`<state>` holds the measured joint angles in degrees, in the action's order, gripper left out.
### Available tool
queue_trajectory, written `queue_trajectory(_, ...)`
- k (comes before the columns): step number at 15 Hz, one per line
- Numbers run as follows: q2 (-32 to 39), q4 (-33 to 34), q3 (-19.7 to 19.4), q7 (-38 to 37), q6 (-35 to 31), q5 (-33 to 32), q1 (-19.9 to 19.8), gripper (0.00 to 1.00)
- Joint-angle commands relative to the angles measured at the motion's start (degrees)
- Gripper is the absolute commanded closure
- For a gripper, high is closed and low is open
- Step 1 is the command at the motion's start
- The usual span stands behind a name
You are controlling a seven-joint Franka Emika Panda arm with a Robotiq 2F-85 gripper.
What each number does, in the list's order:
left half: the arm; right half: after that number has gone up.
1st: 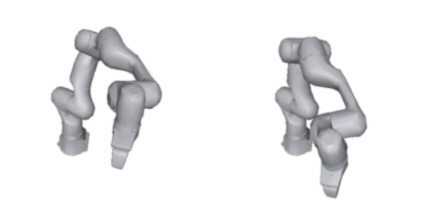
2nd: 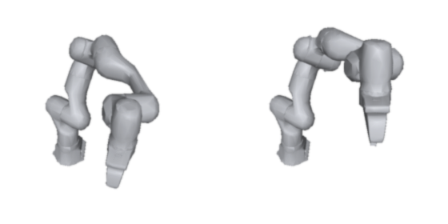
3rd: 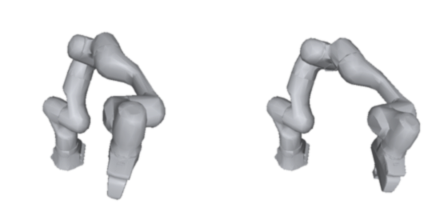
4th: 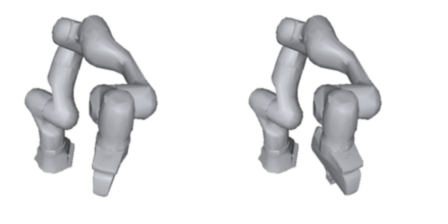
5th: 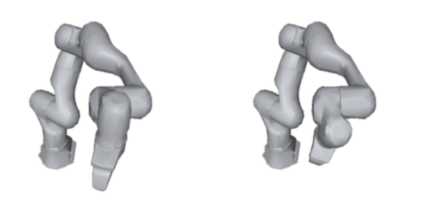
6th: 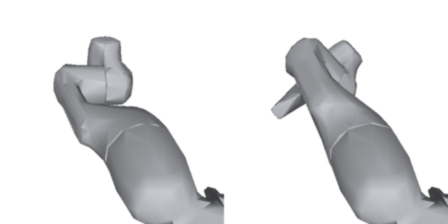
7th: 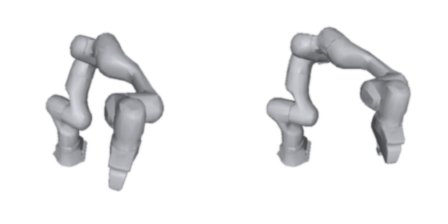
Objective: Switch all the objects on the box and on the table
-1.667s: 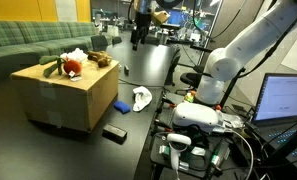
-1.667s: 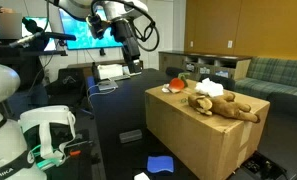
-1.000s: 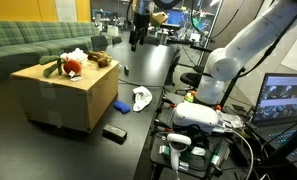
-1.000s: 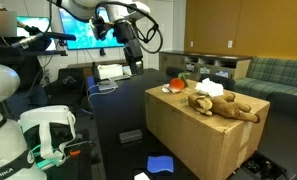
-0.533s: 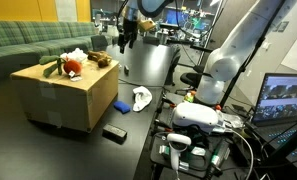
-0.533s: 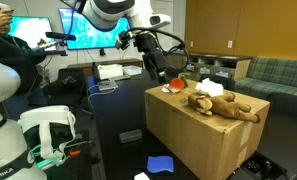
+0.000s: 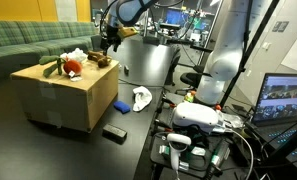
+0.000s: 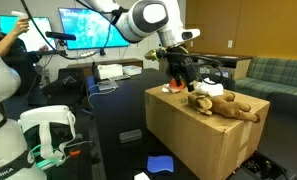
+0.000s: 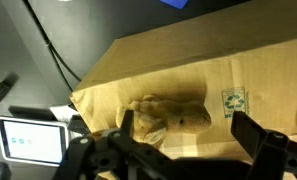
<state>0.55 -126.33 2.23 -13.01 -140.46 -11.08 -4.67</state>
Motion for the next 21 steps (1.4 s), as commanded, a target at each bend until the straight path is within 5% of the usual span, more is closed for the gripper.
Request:
queue_trajectory(1,9.53,9.22,-1.53,-4.86,-1.78,-2.67,2.15,0.00)
queue_trajectory(11,23.93,24.59,-10.17,-13.53,-1.23,-7.89,7.62,0.00)
queue_trajectory(19,28.61,28.96,-14.80,-14.39,-0.02,-8.19,8.48,0.00)
queue_trajectory(21,29.26,29.15,-14.64,-12.61,0.78,-6.70,7.49,0.26)
